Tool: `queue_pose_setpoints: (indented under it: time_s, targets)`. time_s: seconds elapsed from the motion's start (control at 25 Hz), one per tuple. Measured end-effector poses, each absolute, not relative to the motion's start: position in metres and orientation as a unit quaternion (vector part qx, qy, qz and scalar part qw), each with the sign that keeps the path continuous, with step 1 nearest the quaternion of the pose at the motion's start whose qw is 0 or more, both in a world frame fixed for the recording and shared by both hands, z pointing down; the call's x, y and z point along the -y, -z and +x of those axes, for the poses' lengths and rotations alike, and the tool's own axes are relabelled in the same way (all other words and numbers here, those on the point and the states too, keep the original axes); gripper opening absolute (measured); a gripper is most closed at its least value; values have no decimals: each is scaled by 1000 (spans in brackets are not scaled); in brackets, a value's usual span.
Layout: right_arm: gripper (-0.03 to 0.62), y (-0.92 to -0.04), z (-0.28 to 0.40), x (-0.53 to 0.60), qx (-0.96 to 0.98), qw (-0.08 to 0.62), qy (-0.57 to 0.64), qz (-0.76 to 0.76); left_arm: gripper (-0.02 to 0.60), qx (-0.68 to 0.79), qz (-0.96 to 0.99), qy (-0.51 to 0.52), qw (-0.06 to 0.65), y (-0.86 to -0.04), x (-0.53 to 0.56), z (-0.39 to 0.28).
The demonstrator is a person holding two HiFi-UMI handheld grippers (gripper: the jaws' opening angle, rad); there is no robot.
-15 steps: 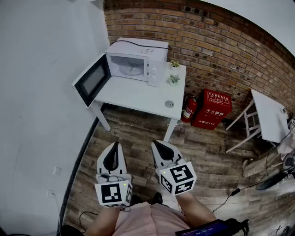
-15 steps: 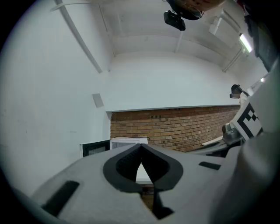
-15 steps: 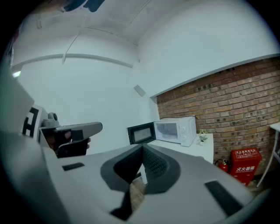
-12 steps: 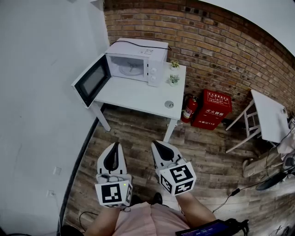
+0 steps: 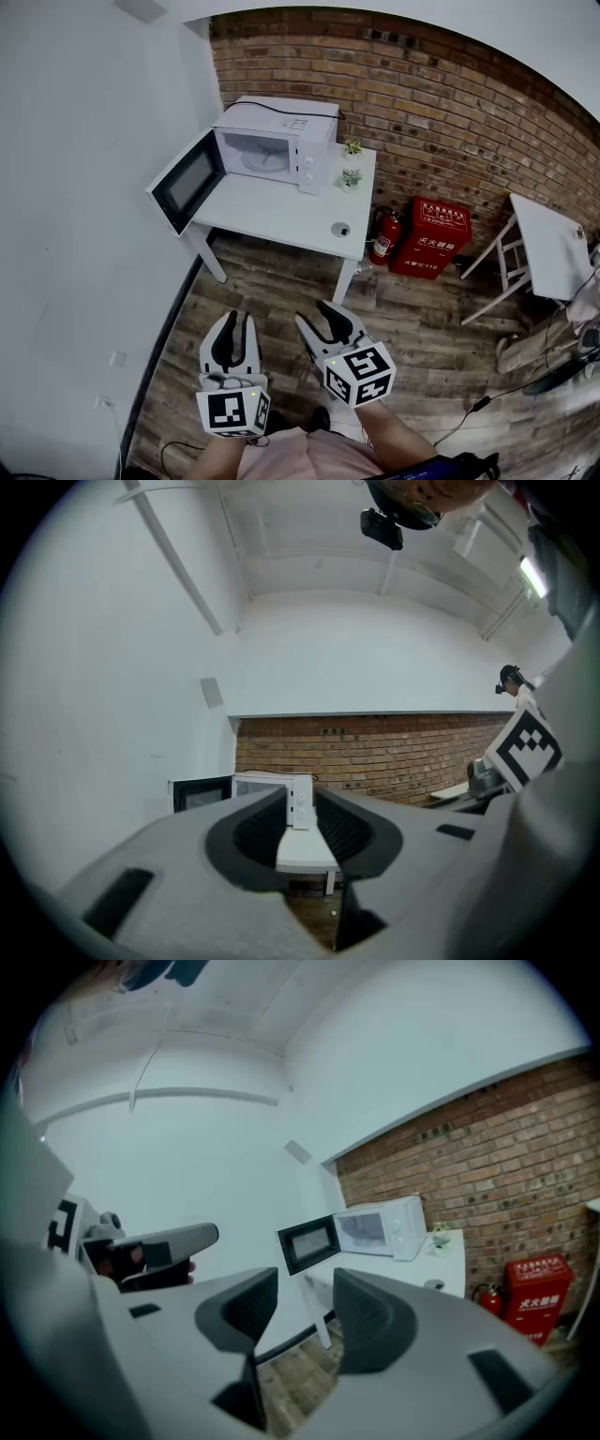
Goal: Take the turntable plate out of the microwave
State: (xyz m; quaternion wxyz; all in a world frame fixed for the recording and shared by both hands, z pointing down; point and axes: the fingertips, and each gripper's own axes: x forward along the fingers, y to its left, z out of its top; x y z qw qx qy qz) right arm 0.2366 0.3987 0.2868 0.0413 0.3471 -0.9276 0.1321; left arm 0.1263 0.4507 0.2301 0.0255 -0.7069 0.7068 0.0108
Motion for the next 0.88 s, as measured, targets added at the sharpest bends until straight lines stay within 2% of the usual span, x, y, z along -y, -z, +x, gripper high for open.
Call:
queue_pose_setpoints:
  time_s: [0.04,0.08,0.52,0.88]
  targets:
    - [189,-289,237,-399,929,43,-140,339,150,-706,-708,-13,23,-231,-451,130]
    - [185,-291,239,-398,930,42,-141,336,204,-707,-707,-14,23,-232,-452,133]
    - [163,-303,236,-372,934,52,-133,327,201,-731,-683,-1,-2,-262,-438,124]
    - [150,-322,196,-311,929,61,-145,335,199,-727,-686,3,-15,-281,-374,78]
